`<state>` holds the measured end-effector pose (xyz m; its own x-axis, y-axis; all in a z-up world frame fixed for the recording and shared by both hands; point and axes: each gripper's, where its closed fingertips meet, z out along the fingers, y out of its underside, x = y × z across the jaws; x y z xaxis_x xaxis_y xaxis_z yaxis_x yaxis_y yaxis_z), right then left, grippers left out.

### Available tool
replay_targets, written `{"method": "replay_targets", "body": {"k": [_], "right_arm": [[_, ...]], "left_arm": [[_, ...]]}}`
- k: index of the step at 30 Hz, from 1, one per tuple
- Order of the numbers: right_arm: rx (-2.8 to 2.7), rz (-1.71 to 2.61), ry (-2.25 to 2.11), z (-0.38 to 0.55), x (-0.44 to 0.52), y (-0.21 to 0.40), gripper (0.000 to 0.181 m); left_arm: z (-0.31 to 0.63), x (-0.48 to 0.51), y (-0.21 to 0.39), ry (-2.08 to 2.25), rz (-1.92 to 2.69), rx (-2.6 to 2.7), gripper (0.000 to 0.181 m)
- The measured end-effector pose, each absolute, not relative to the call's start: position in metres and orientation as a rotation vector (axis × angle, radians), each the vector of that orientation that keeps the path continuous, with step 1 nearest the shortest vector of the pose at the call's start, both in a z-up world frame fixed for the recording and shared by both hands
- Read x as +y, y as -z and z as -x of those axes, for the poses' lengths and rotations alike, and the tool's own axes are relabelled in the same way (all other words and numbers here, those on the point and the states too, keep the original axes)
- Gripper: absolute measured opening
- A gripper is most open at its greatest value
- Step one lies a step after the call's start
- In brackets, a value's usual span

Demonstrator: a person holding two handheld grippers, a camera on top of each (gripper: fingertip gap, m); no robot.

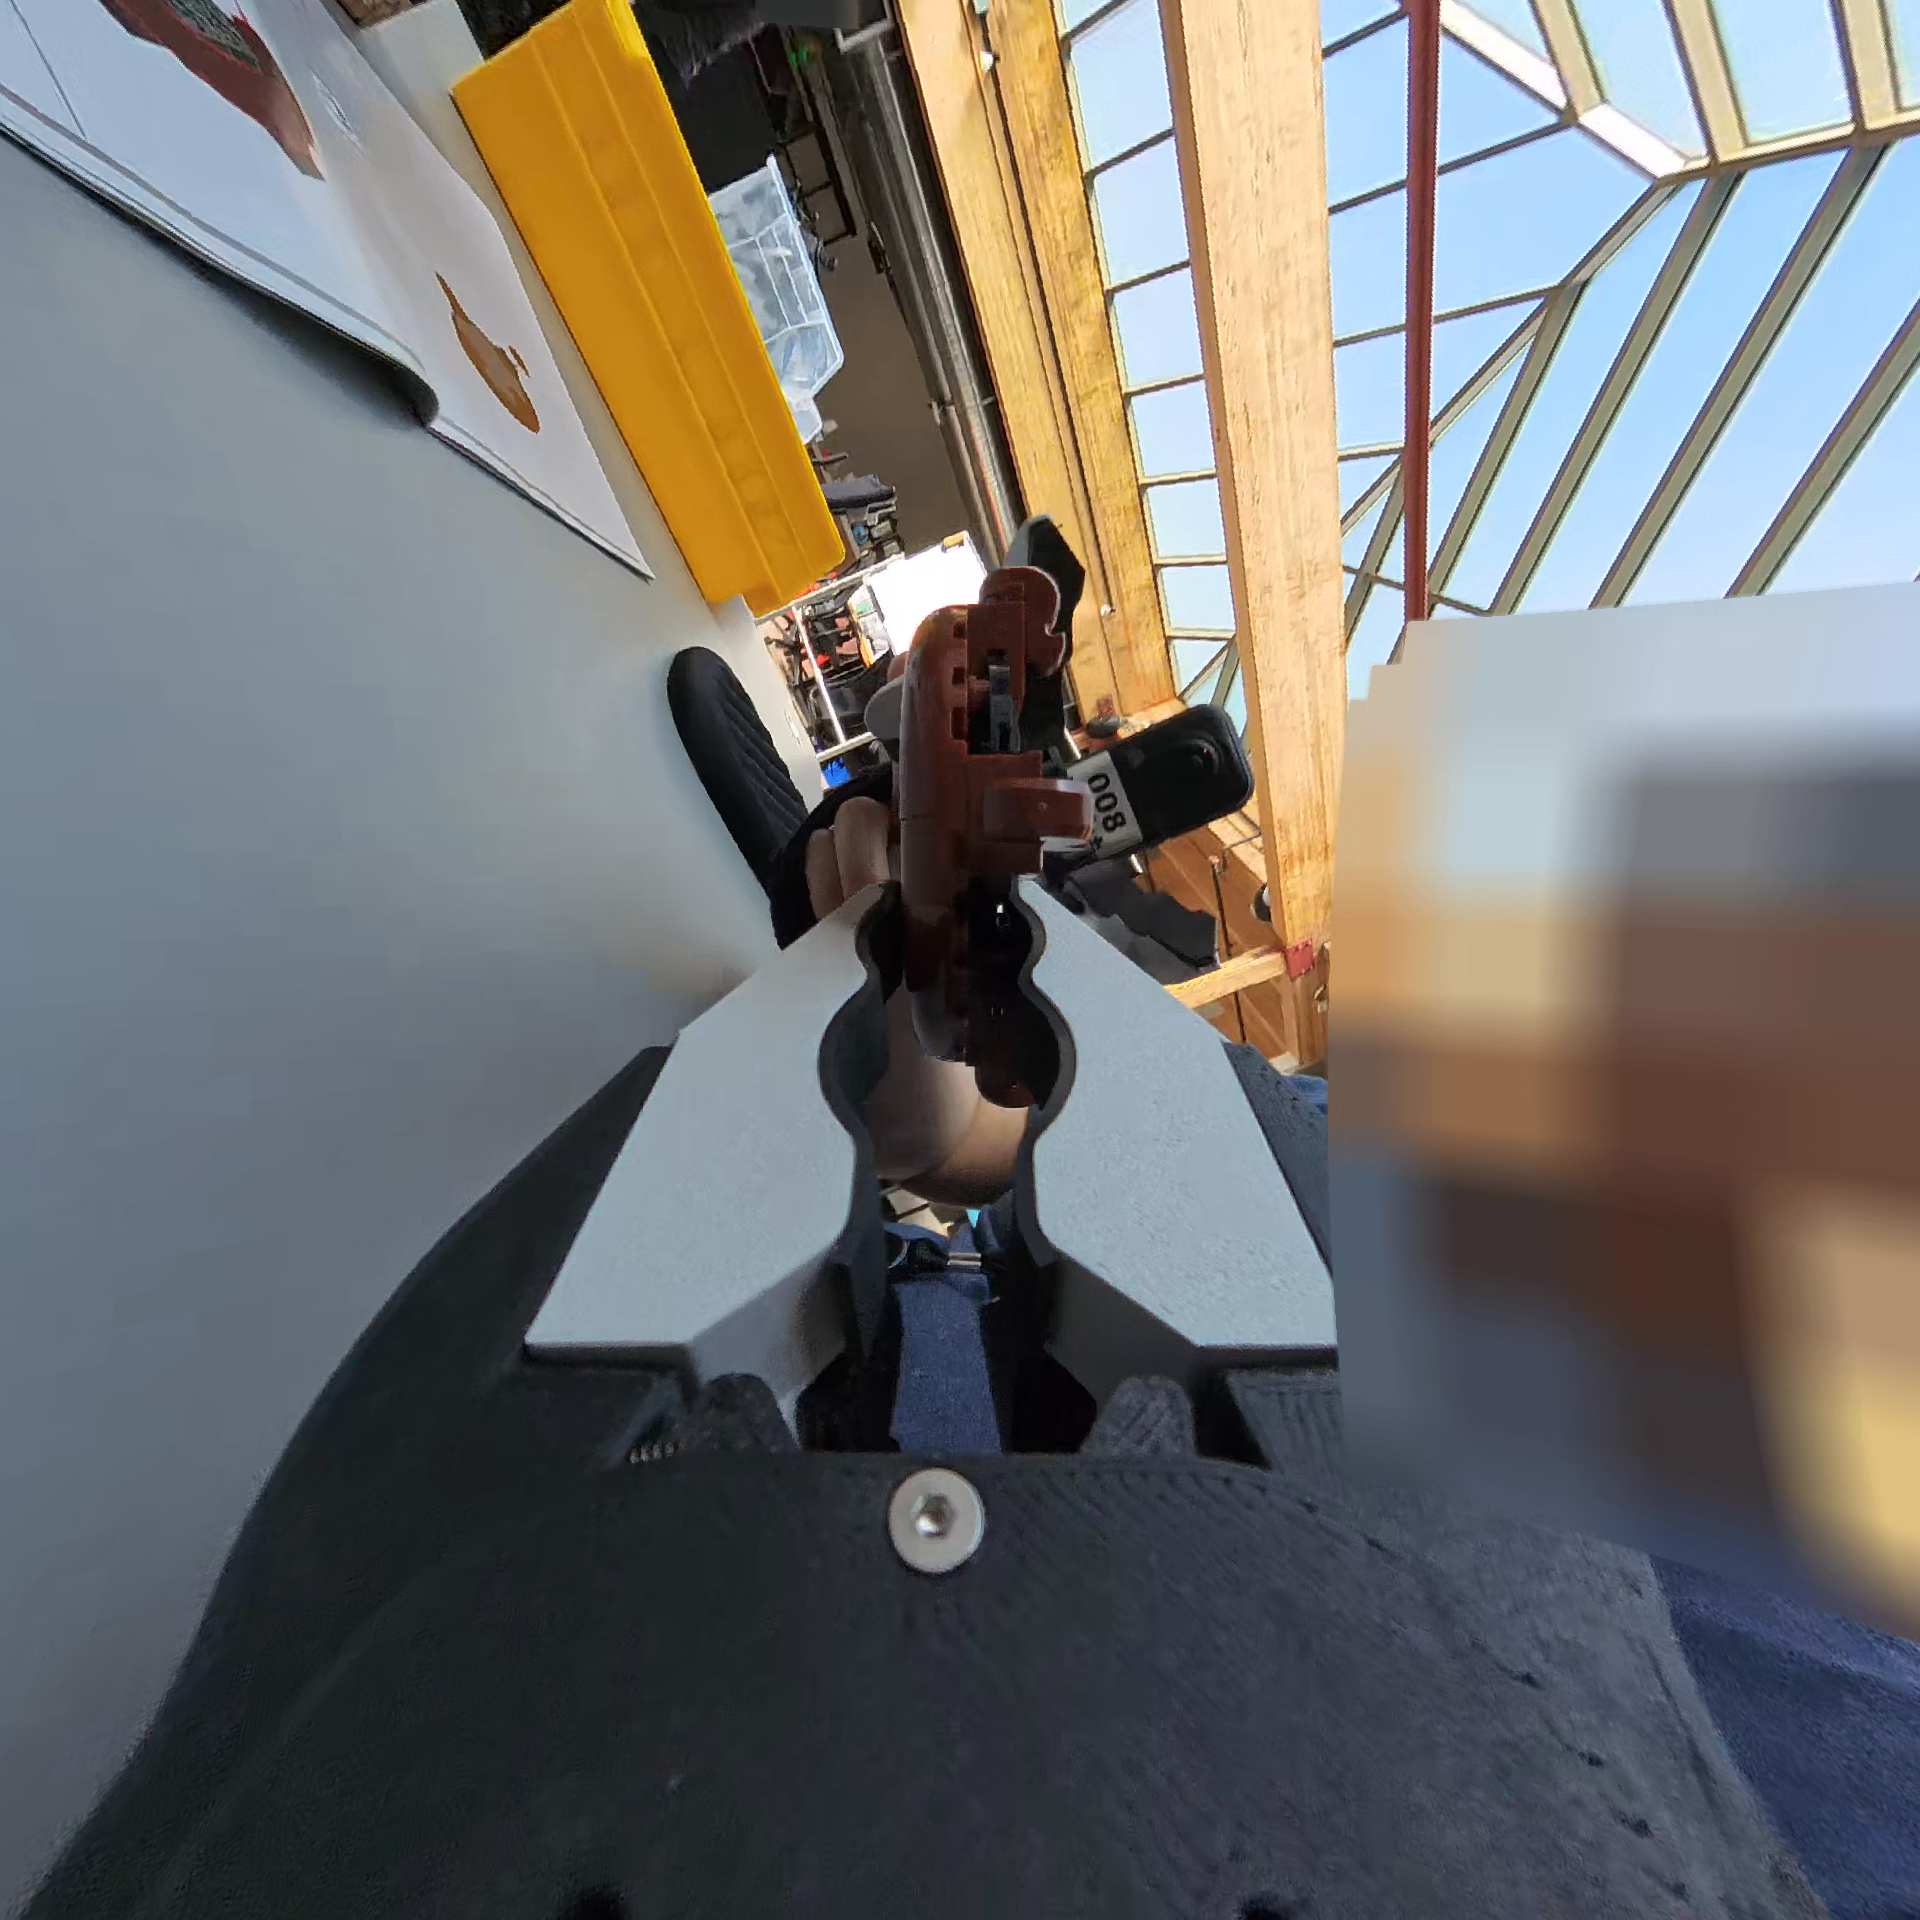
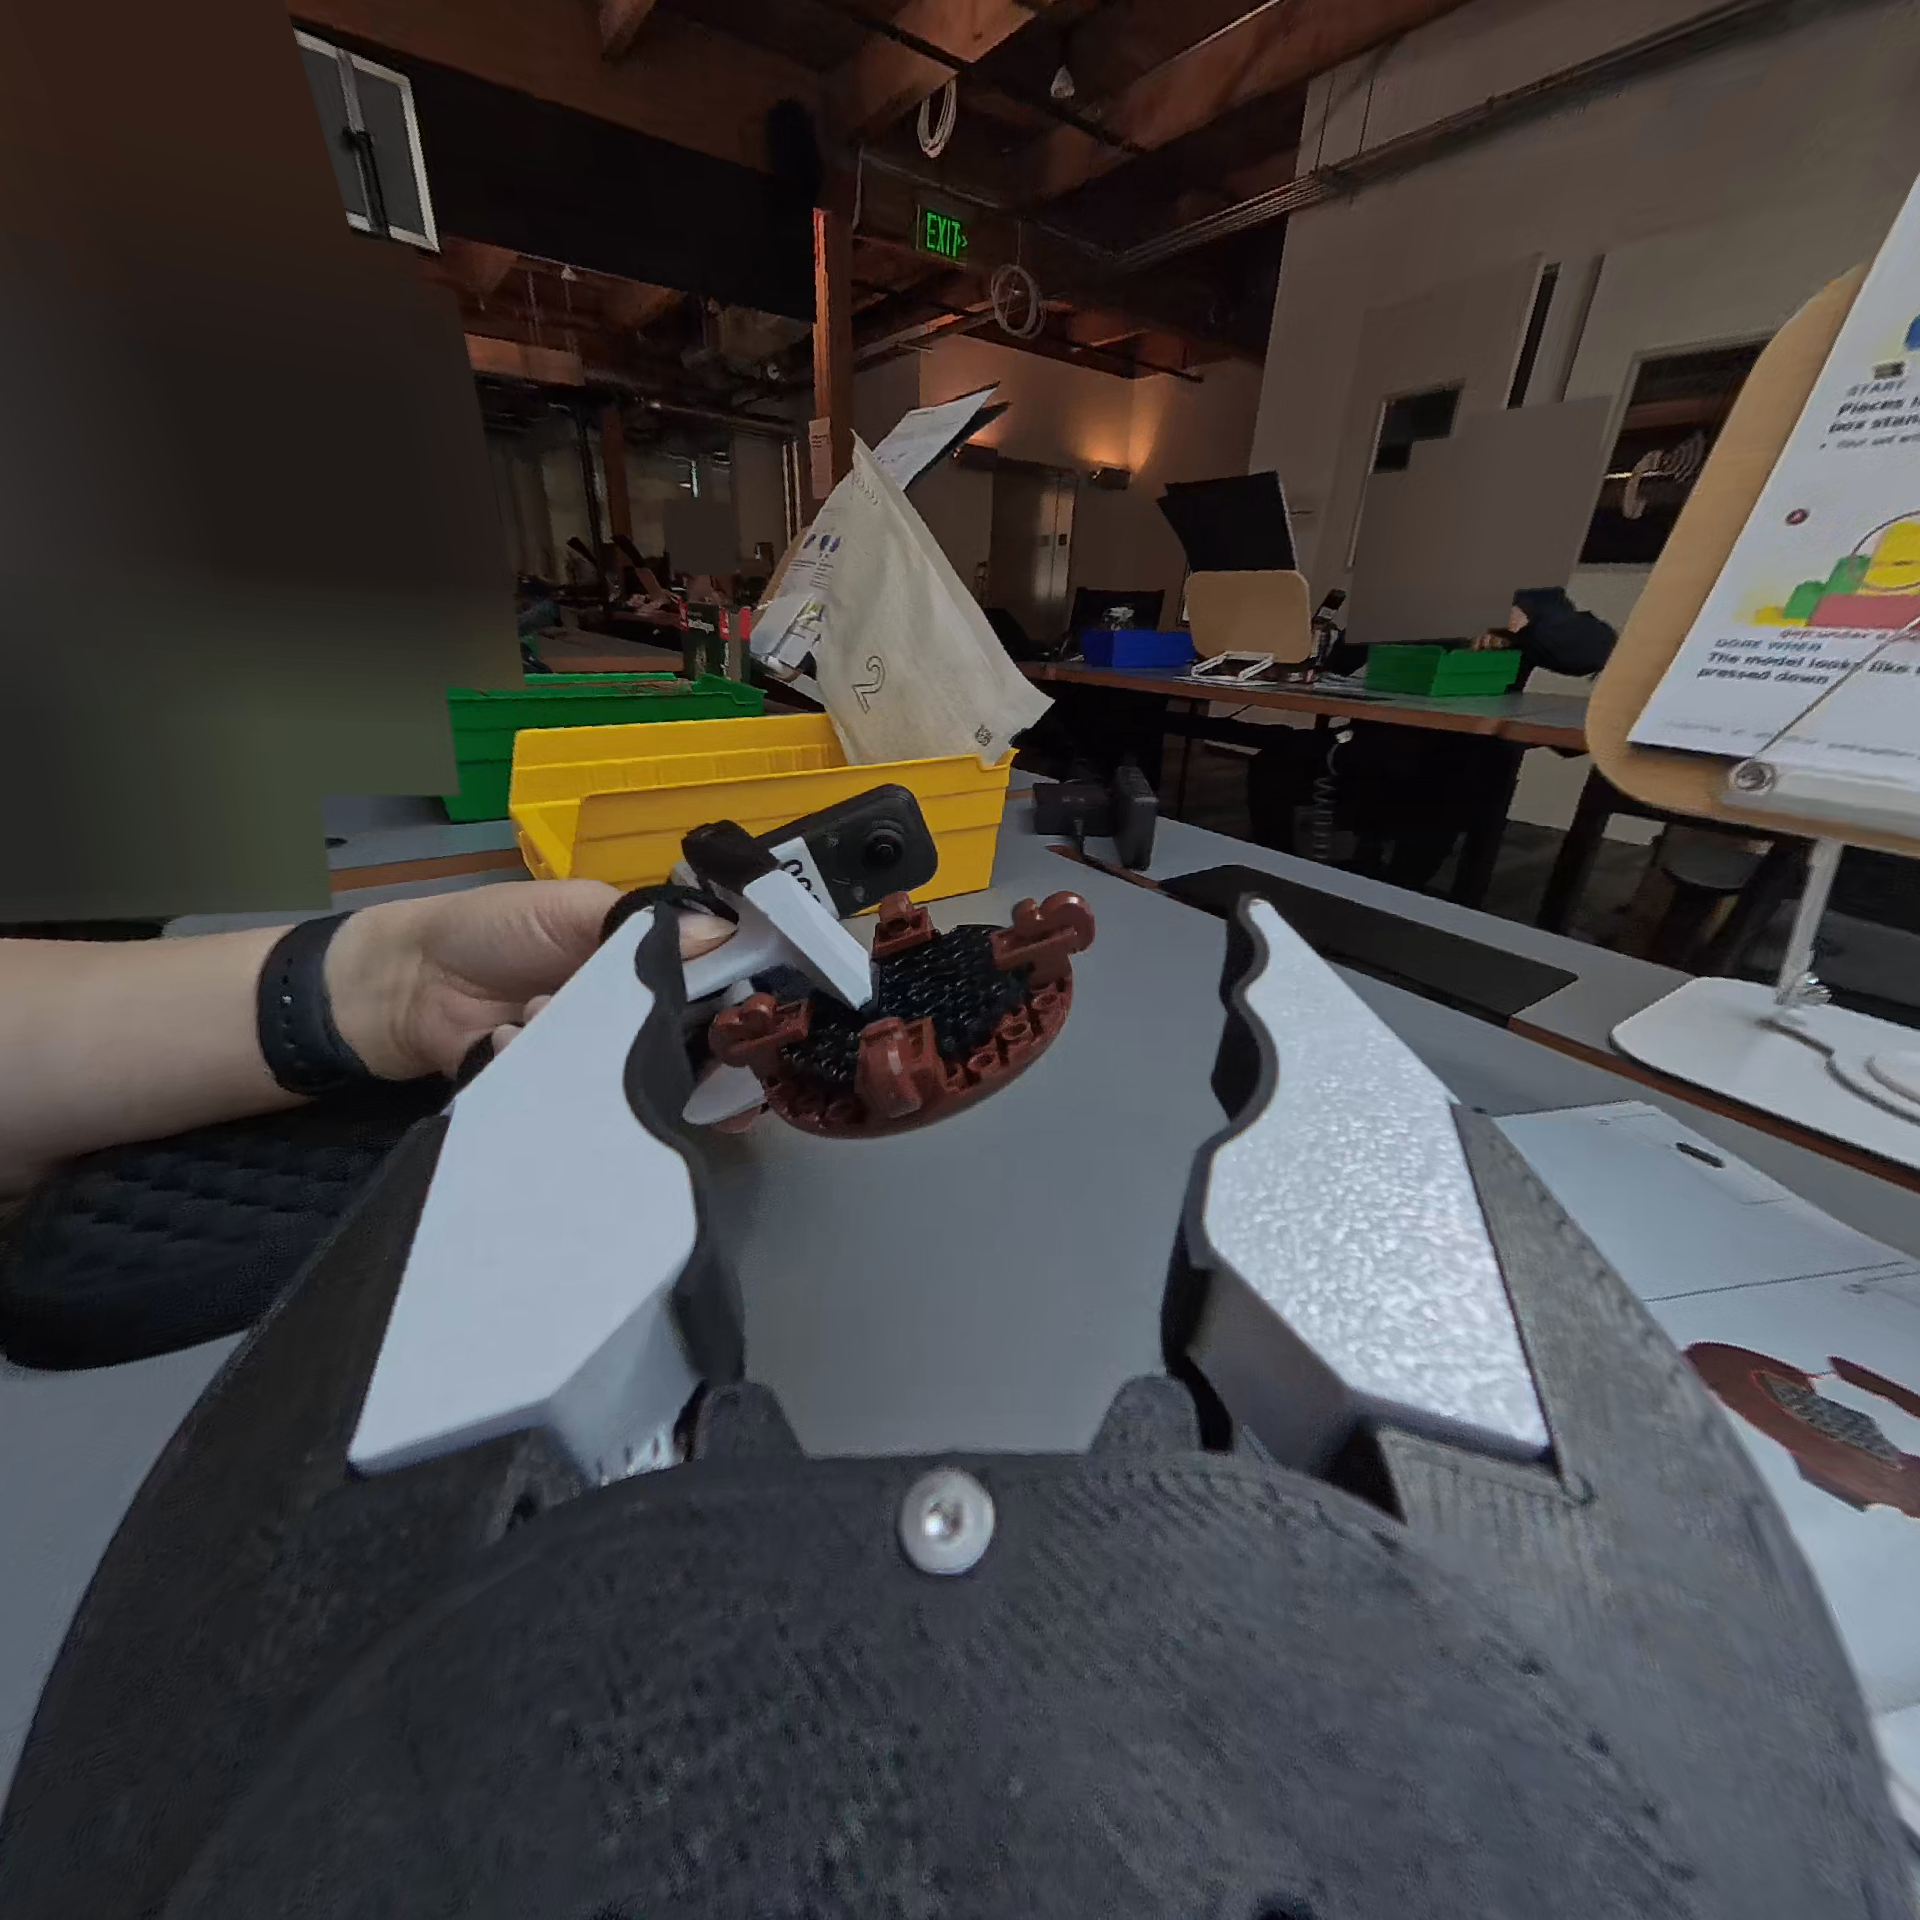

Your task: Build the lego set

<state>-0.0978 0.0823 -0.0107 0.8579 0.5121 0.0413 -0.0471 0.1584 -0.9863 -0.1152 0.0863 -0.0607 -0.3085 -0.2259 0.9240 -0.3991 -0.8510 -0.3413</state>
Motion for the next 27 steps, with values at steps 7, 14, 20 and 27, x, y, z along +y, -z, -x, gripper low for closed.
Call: {"method": "replay_targets", "body": {"k": [7, 14, 20, 27], "right_arm": [[-0.607, 1.408, 0.029, 0.118, 0.096, 0.04, 0.126], [-0.648, 1.479, 0.018, 0.127, 0.102, 0.056, 0.098], [-0.645, 1.475, -0.002, 0.129, 0.1, 0.055, 0.09], [-0.64, 1.485, -0.008, 0.127, 0.099, 0.056, 0.089]], "left_arm": [[0.114, 0.098, 0.055, -2.384, -1.753, -0.588, 0.02], [0.111, 0.094, 0.058, -2.365, -1.753, -0.567, 0.02], [0.111, 0.092, 0.058, -2.363, -1.751, -0.578, 0.02], [0.11, 0.092, 0.059, -2.362, -1.764, -0.583, 0.021]]}}
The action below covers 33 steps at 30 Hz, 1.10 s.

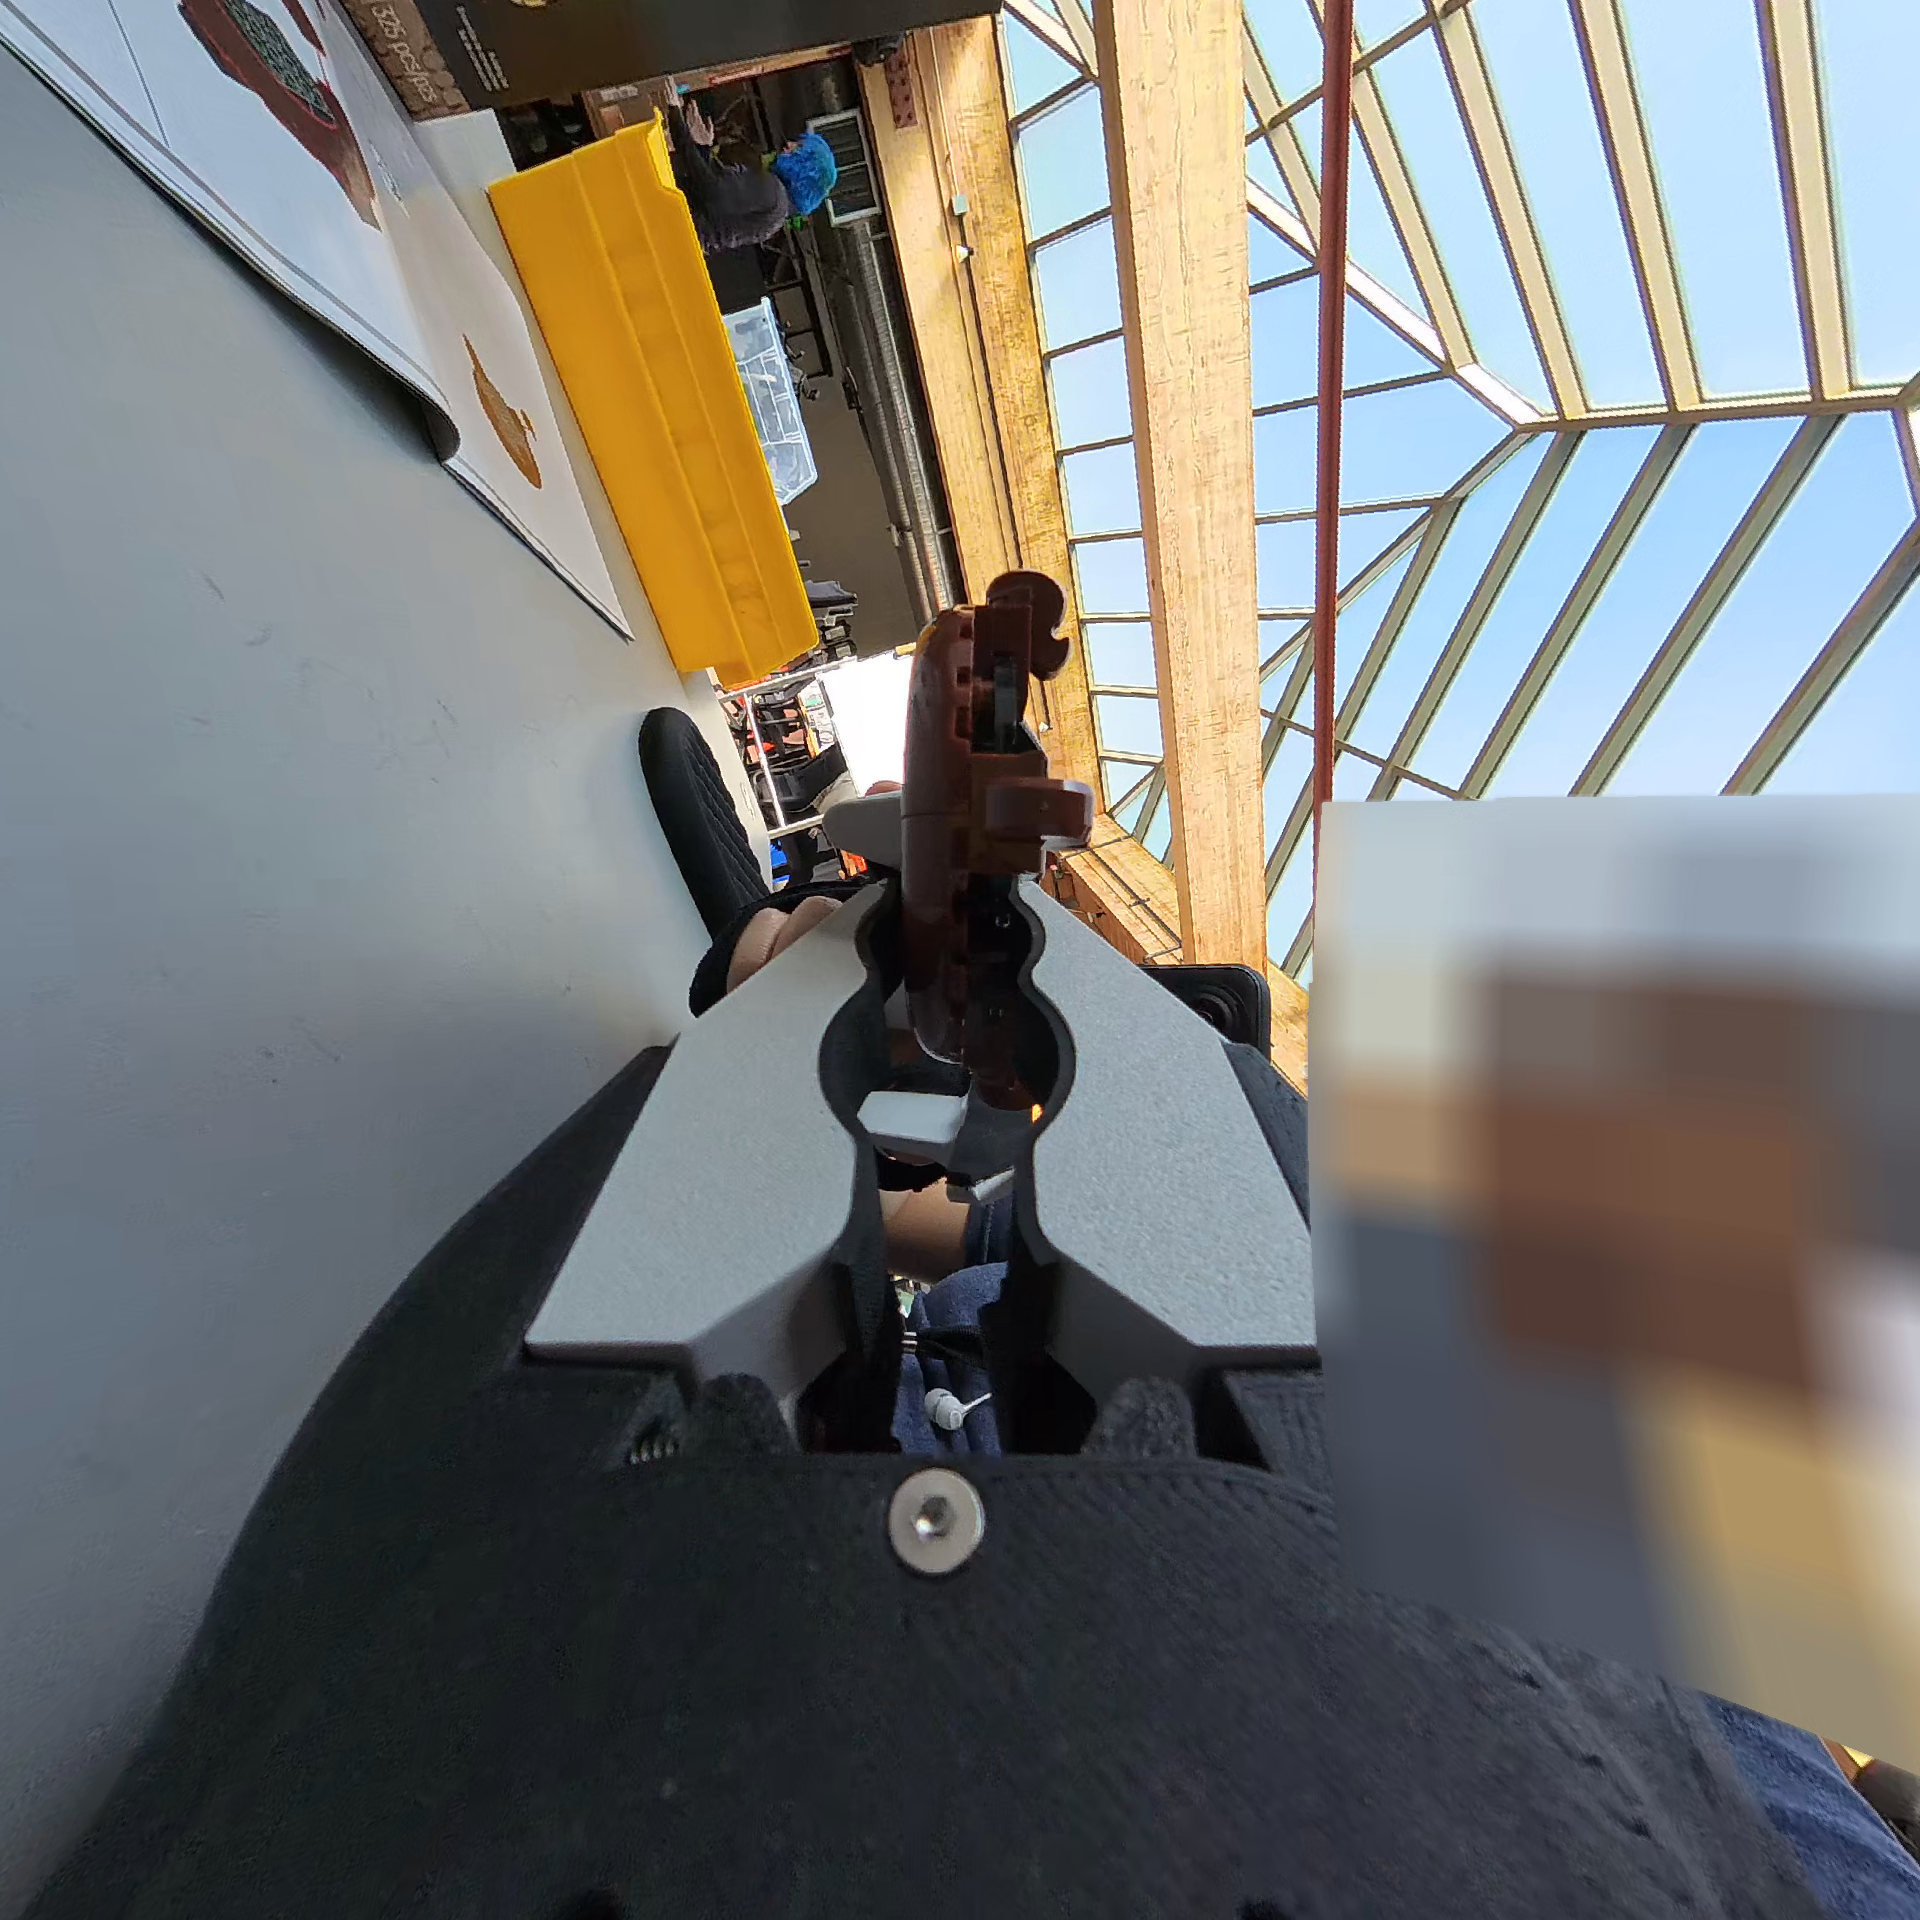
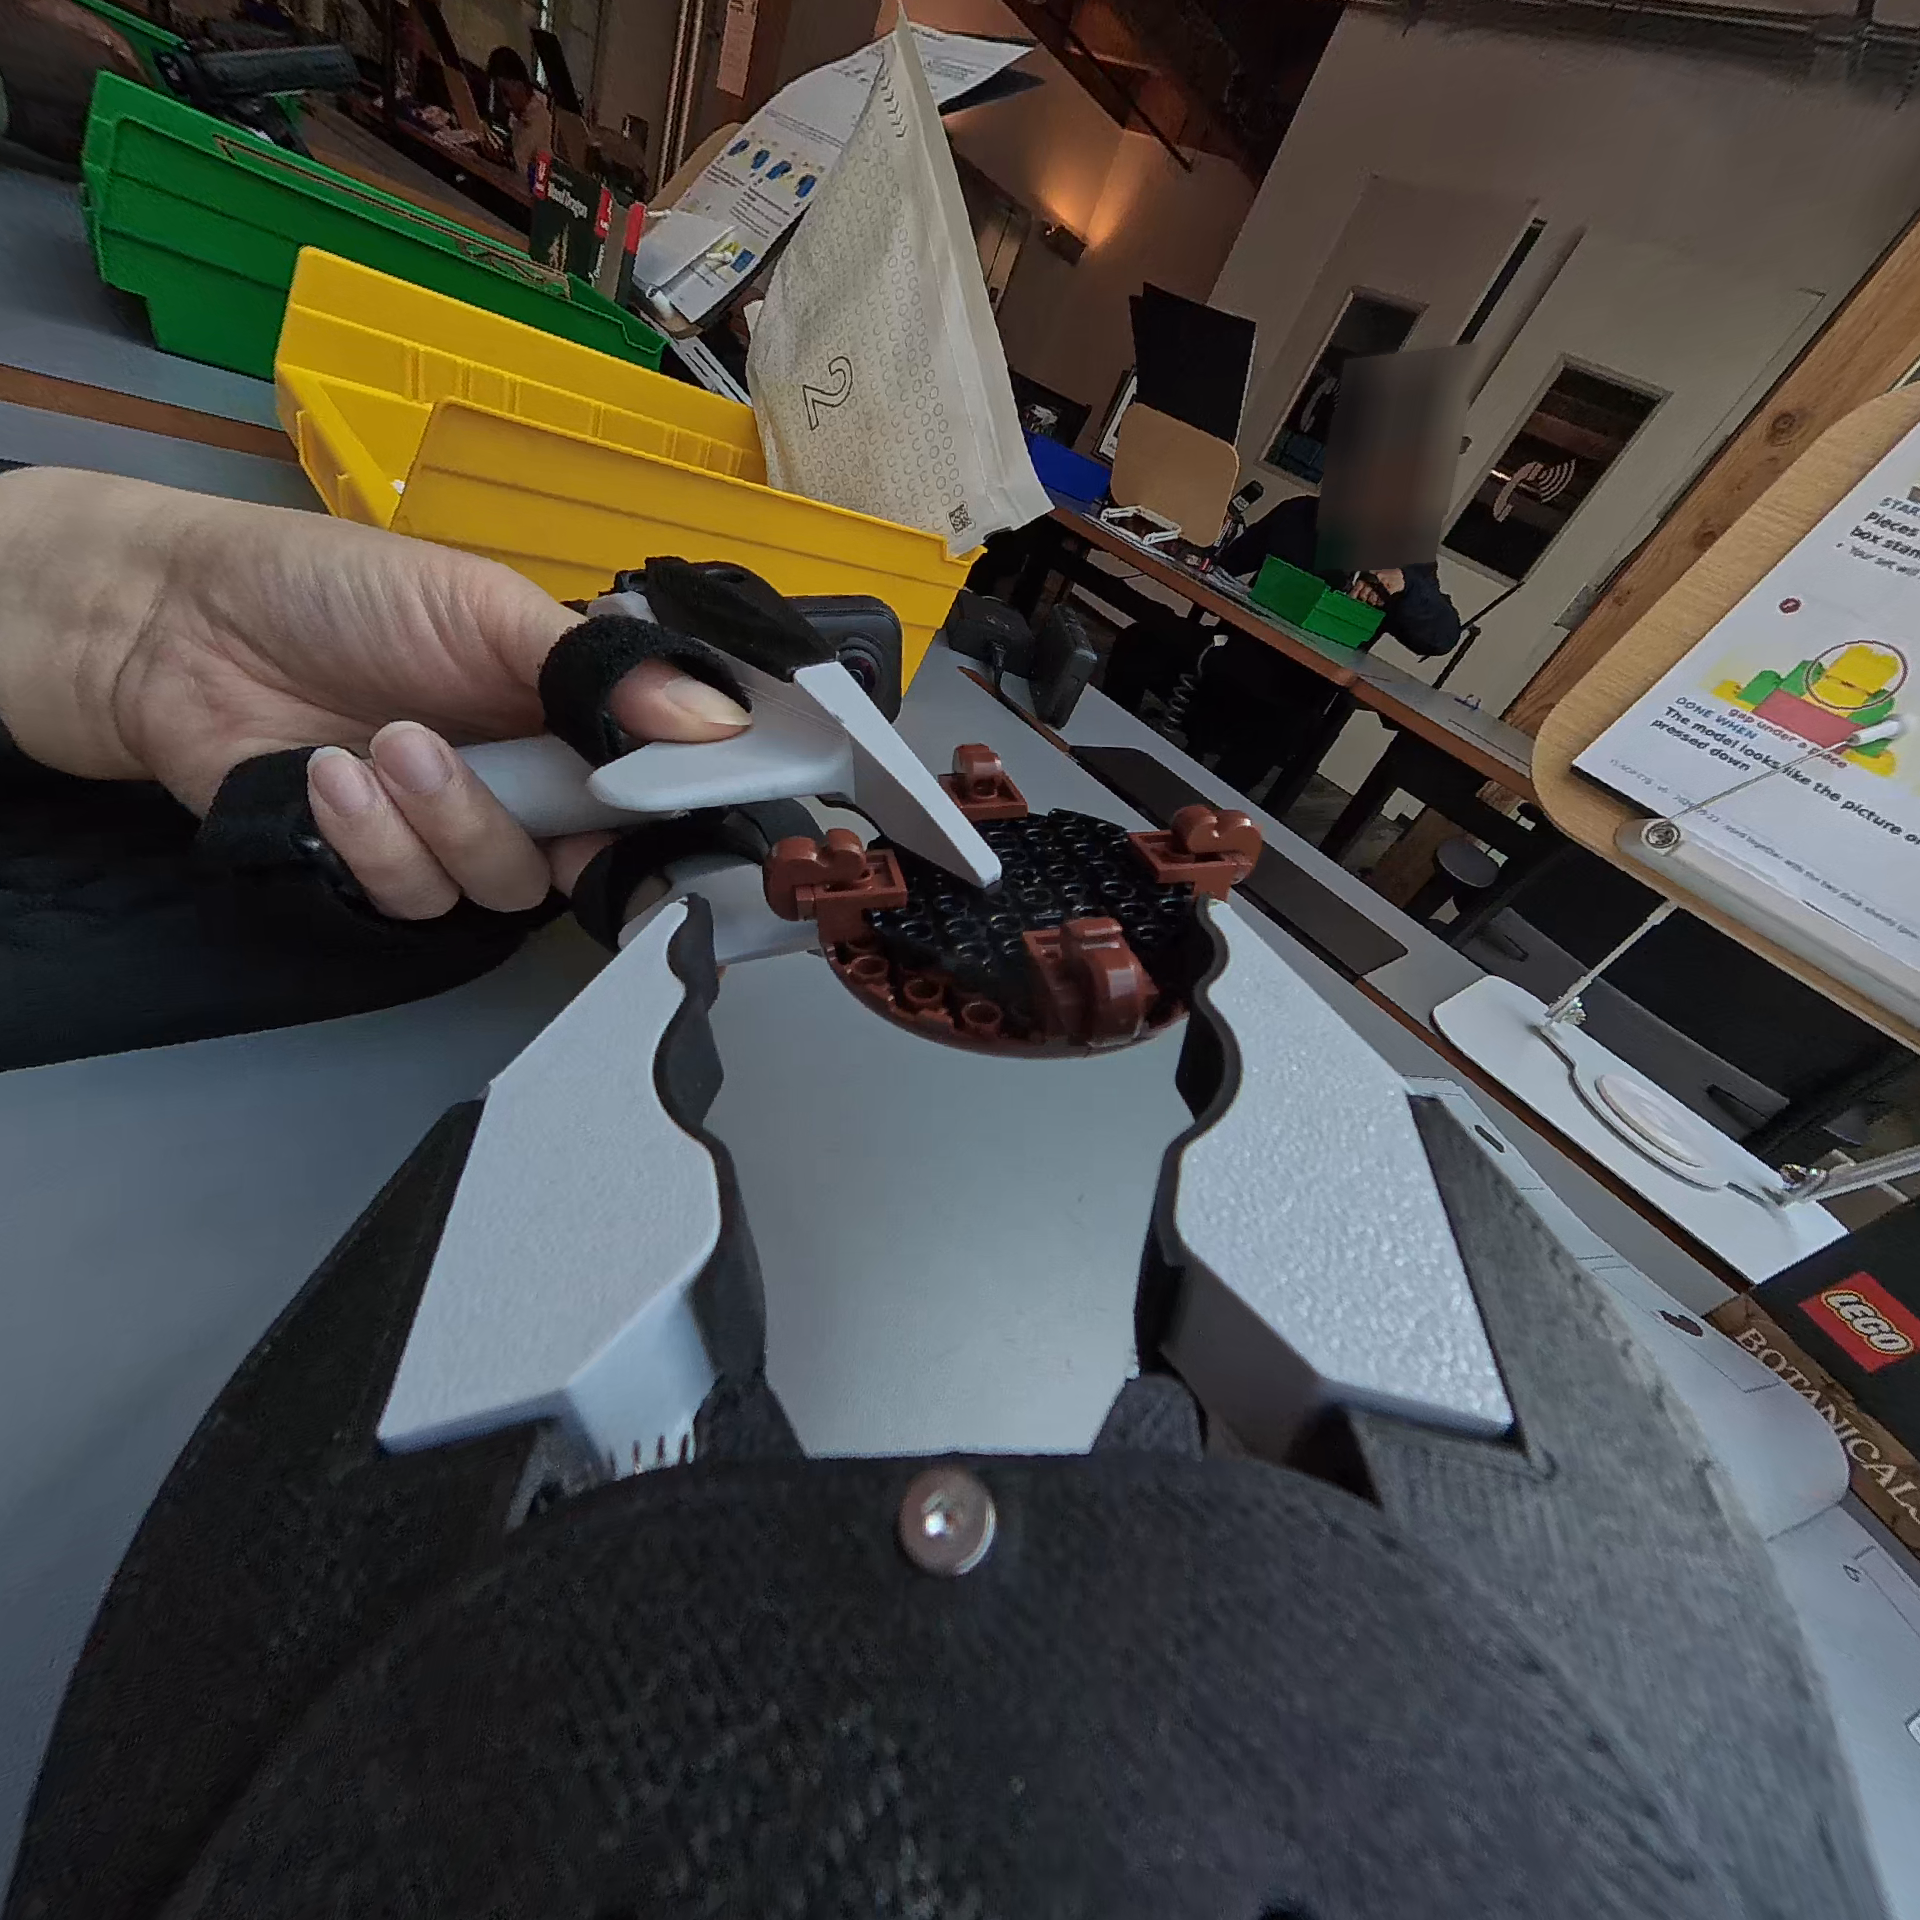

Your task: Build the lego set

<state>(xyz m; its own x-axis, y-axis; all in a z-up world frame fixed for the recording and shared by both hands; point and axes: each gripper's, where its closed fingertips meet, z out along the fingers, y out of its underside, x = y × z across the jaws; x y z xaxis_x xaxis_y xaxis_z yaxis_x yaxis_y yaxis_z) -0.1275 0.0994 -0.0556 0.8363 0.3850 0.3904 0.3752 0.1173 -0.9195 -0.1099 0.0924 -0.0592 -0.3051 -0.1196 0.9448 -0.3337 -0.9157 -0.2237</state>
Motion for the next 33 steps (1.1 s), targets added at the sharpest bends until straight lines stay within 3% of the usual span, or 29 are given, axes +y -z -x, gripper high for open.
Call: {"method": "replay_targets", "body": {"k": [6, 32, 33], "right_arm": [[-0.609, 1.495, -0.036, 0.1223, 0.0997, 0.0535, 0.078], [-0.589, 1.522, -0.098, 0.1207, 0.1005, 0.0542, 0.079], [-0.574, 1.497, -0.106, 0.1201, 0.0994, 0.0489, 0.085]], "left_arm": [[0.1093, 0.0922, 0.0606, -2.358, -1.777, -0.59, 0.016], [0.1076, 0.0933, 0.062, -2.358, -1.803, -0.595, 0.017], [0.1078, 0.0943, 0.06, -2.374, -1.8, -0.594, 0.017]]}}
